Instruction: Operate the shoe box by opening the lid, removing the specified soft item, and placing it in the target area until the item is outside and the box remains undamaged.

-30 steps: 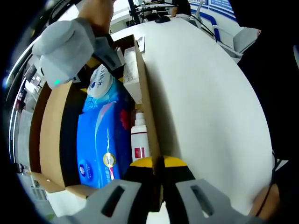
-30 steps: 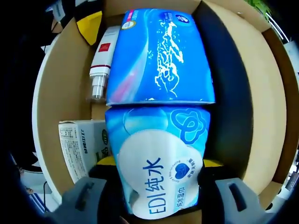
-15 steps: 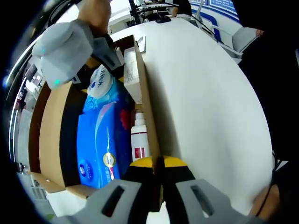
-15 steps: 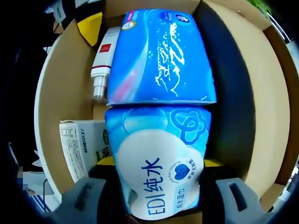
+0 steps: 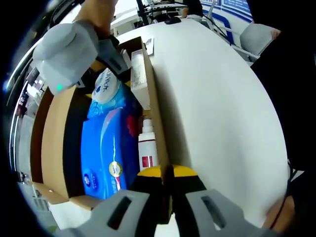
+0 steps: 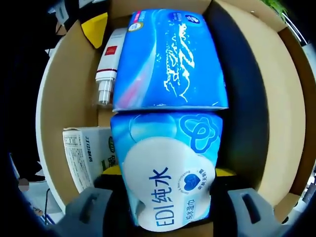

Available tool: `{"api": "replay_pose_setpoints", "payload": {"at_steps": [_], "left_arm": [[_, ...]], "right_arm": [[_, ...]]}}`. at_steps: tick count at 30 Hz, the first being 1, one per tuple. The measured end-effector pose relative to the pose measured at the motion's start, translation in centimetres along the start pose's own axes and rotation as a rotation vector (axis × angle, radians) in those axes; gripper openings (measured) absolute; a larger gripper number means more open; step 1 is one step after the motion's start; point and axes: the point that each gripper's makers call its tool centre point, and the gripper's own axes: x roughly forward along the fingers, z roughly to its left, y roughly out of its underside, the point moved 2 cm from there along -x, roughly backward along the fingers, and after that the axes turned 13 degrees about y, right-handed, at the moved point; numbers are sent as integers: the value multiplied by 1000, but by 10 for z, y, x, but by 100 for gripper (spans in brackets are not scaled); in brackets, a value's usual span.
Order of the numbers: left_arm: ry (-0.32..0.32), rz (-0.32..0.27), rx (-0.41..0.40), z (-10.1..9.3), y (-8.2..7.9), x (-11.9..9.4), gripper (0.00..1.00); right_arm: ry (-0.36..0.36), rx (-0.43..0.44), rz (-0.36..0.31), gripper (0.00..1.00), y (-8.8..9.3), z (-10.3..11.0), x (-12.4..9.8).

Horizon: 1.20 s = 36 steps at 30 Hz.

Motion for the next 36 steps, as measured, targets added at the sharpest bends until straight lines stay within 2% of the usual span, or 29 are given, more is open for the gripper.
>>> {"api": "replay_pose_setpoints", "payload": {"at_steps": [7, 16, 18, 27, 34, 36], "left_arm": [[0, 0, -1, -1, 0, 0, 4], [5, -3, 1, -1, 0, 0, 4], [5, -4, -1, -1, 0, 0, 3], [12, -10, -3, -2, 1, 0, 3], [11, -14, -7, 0, 1, 0, 4], [11, -16, -5, 0, 1, -1, 3]], "right_arm": [[23, 4, -28, 66, 0, 6, -8], [46, 34, -30, 64, -1, 9, -21], [50, 37, -36, 64, 1, 0, -24], [60, 64, -51, 63, 8, -12, -33], [114, 33, -67, 62, 4, -28, -58], [126, 52, -78, 62, 3, -32, -66]]}}
